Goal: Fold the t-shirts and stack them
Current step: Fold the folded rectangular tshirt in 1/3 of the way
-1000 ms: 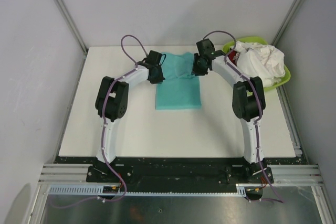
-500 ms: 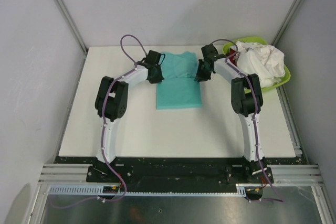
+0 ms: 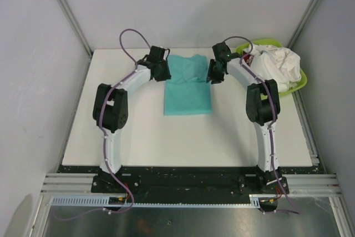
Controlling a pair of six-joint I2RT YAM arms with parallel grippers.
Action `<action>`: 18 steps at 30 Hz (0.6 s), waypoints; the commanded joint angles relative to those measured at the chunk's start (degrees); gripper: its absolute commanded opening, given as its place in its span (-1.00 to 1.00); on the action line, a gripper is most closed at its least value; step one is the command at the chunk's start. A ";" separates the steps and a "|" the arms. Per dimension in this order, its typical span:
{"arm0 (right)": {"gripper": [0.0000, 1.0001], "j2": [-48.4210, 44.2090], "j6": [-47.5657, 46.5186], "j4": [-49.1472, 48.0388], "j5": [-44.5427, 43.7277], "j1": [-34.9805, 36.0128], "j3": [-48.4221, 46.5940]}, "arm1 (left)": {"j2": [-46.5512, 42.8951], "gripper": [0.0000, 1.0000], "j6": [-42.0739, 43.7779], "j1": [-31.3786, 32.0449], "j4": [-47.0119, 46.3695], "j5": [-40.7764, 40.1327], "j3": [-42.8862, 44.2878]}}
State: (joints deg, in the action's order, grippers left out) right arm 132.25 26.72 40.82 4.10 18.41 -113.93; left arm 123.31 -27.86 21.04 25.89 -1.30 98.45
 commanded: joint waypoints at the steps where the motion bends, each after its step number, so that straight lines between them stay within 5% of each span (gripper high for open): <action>1: -0.31 -11.45 0.06 0.40 -2.29 1.20 5.23 | -10.66 -0.28 0.34 -0.37 -1.02 2.42 -1.14; 10: -0.34 -26.61 2.68 -9.70 -1.10 6.33 34.27 | -22.88 -0.20 -5.75 -0.03 -1.79 4.74 -19.06; 18: -0.35 -29.34 4.26 -13.58 -1.81 8.01 43.17 | -29.22 -0.25 -8.13 0.82 -6.57 6.11 -33.99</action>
State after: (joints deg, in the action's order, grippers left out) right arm 105.49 29.58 31.18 3.42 26.70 -71.53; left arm 98.56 -34.11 21.39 22.70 3.29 67.79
